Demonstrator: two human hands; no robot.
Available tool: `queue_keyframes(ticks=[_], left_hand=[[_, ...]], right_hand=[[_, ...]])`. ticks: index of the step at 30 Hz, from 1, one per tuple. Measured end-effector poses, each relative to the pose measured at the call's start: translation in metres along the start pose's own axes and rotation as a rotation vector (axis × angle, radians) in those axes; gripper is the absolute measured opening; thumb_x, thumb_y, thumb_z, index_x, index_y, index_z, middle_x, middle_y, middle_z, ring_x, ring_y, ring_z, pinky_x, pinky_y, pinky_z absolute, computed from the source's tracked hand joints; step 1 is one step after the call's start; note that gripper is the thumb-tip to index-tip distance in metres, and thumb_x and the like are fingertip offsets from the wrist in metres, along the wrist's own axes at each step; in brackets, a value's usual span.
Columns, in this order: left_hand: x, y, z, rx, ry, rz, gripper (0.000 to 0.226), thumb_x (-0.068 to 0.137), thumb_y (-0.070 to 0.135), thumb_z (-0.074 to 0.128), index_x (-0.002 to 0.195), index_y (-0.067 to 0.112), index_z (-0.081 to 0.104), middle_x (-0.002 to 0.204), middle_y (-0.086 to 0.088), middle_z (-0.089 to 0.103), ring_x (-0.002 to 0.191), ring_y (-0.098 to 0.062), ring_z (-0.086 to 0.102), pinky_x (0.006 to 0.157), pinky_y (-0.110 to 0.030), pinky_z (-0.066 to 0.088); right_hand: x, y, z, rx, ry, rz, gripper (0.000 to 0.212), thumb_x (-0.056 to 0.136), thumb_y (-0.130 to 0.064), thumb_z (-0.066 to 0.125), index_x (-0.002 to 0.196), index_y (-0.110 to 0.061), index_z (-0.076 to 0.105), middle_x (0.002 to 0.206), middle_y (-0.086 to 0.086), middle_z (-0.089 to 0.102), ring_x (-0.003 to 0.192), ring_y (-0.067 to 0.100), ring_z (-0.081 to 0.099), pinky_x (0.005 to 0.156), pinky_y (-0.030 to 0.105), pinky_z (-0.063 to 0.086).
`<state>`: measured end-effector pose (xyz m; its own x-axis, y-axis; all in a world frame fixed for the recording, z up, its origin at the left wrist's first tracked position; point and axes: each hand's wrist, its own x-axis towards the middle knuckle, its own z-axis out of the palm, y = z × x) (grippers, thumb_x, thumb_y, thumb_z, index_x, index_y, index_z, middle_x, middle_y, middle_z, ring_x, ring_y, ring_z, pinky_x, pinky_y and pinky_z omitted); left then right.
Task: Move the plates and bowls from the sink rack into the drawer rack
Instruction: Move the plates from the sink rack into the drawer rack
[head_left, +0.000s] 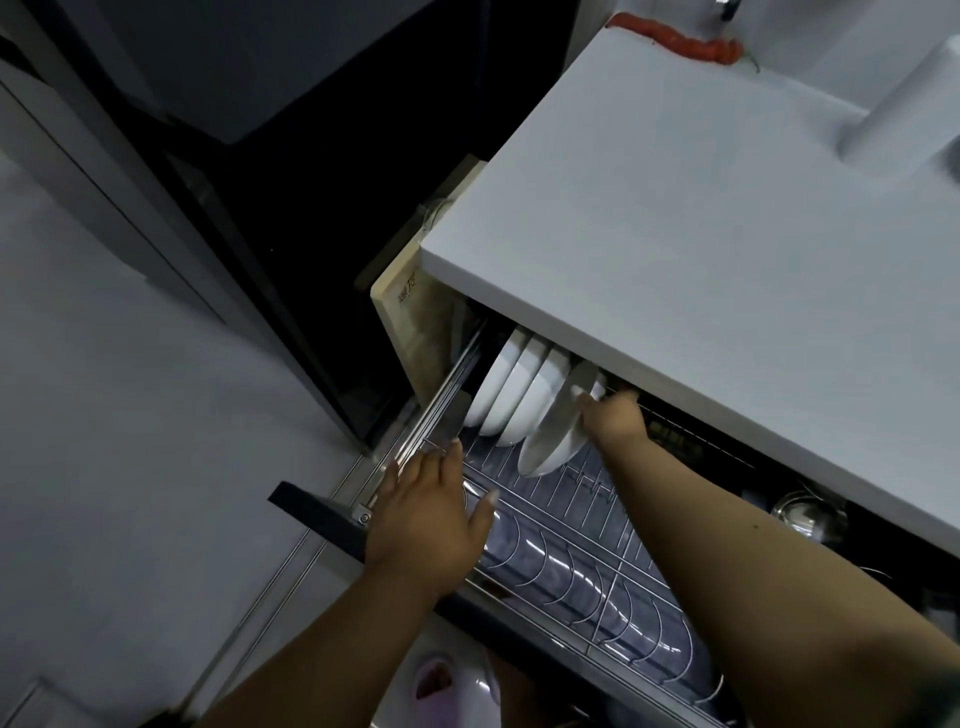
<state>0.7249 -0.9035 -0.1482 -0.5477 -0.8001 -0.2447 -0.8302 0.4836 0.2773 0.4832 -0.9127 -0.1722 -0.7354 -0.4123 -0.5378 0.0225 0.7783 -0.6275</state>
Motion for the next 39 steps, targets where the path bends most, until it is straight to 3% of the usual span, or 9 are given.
queue_keyframes(ticks=[7, 15, 20, 25, 30, 32, 35, 39], left_hand=[[0.000, -0.001, 0.005, -0.024, 0.041, -0.006, 0.073, 0.088, 0.059, 0.027, 0.137, 0.009, 0.047, 0.128, -0.010, 0.061, 0.120, -0.027, 0.054, 0.106, -0.048, 0.037], [-0.002, 0.002, -0.004, -0.040, 0.000, -0.018, 0.084, 0.083, 0.064, 0.009, 0.149, 0.015, 0.025, 0.142, -0.005, 0.047, 0.131, -0.020, 0.039, 0.112, -0.038, 0.028], [-0.003, 0.002, -0.006, -0.057, -0.013, -0.029, 0.073, 0.093, 0.060, 0.028, 0.152, 0.017, 0.014, 0.146, -0.003, 0.041, 0.134, -0.018, 0.033, 0.111, -0.033, 0.025], [-0.003, 0.003, -0.007, -0.047, -0.019, -0.045, 0.073, 0.094, 0.058, 0.030, 0.152, 0.016, 0.016, 0.144, -0.004, 0.044, 0.132, -0.019, 0.036, 0.108, -0.033, 0.027], [-0.003, 0.003, -0.001, -0.056, 0.035, -0.047, 0.081, 0.085, 0.062, 0.018, 0.145, 0.011, 0.036, 0.128, -0.009, 0.059, 0.119, -0.024, 0.051, 0.101, -0.038, 0.038], [-0.003, 0.003, -0.001, -0.052, 0.025, -0.049, 0.080, 0.085, 0.062, 0.017, 0.145, 0.013, 0.034, 0.133, -0.007, 0.055, 0.122, -0.023, 0.048, 0.103, -0.037, 0.036], [-0.002, 0.003, -0.002, -0.096, -0.023, -0.075, 0.062, 0.094, 0.053, 0.031, 0.144, 0.017, 0.030, 0.140, -0.003, 0.046, 0.126, -0.020, 0.043, 0.103, -0.035, 0.036], [-0.005, 0.004, -0.008, -0.099, -0.045, -0.054, 0.052, 0.097, 0.044, 0.035, 0.141, 0.017, 0.035, 0.135, -0.004, 0.051, 0.116, -0.021, 0.051, 0.094, -0.034, 0.044]], right_hand=[[0.009, -0.009, 0.011, -0.160, -0.017, -0.057, 0.053, 0.090, -0.042, 0.060, 0.117, 0.004, 0.055, 0.117, 0.023, 0.062, 0.108, 0.038, 0.059, 0.091, 0.040, 0.047], [0.020, -0.015, 0.024, -0.266, -0.054, -0.011, 0.063, 0.092, -0.050, 0.051, 0.126, 0.003, 0.052, 0.126, 0.021, 0.060, 0.117, 0.035, 0.056, 0.094, 0.034, 0.043], [0.021, -0.016, 0.026, -0.278, -0.064, -0.024, 0.062, 0.093, -0.047, 0.052, 0.128, 0.004, 0.051, 0.129, 0.021, 0.058, 0.119, 0.035, 0.054, 0.094, 0.033, 0.042], [0.020, -0.015, 0.026, -0.285, -0.072, -0.038, 0.062, 0.093, -0.046, 0.052, 0.130, 0.003, 0.050, 0.129, 0.021, 0.058, 0.120, 0.035, 0.053, 0.095, 0.033, 0.041], [0.006, -0.014, 0.020, -0.261, -0.034, -0.073, 0.066, 0.092, -0.045, 0.055, 0.134, 0.004, 0.041, 0.132, 0.022, 0.054, 0.121, 0.037, 0.052, 0.094, 0.034, 0.043], [-0.003, -0.013, 0.017, -0.231, -0.032, -0.100, 0.063, 0.093, -0.042, 0.055, 0.135, 0.002, 0.040, 0.132, 0.021, 0.055, 0.119, 0.036, 0.053, 0.092, 0.033, 0.043], [-0.023, -0.007, 0.010, -0.183, -0.057, -0.182, 0.047, 0.096, -0.035, 0.052, 0.132, -0.005, 0.048, 0.127, 0.016, 0.059, 0.111, 0.032, 0.058, 0.077, 0.025, 0.040], [-0.055, 0.007, -0.006, -0.245, -0.061, -0.305, 0.035, 0.097, -0.033, 0.049, 0.122, -0.009, 0.057, 0.110, 0.012, 0.066, 0.086, 0.024, 0.057, 0.068, 0.022, 0.034]])
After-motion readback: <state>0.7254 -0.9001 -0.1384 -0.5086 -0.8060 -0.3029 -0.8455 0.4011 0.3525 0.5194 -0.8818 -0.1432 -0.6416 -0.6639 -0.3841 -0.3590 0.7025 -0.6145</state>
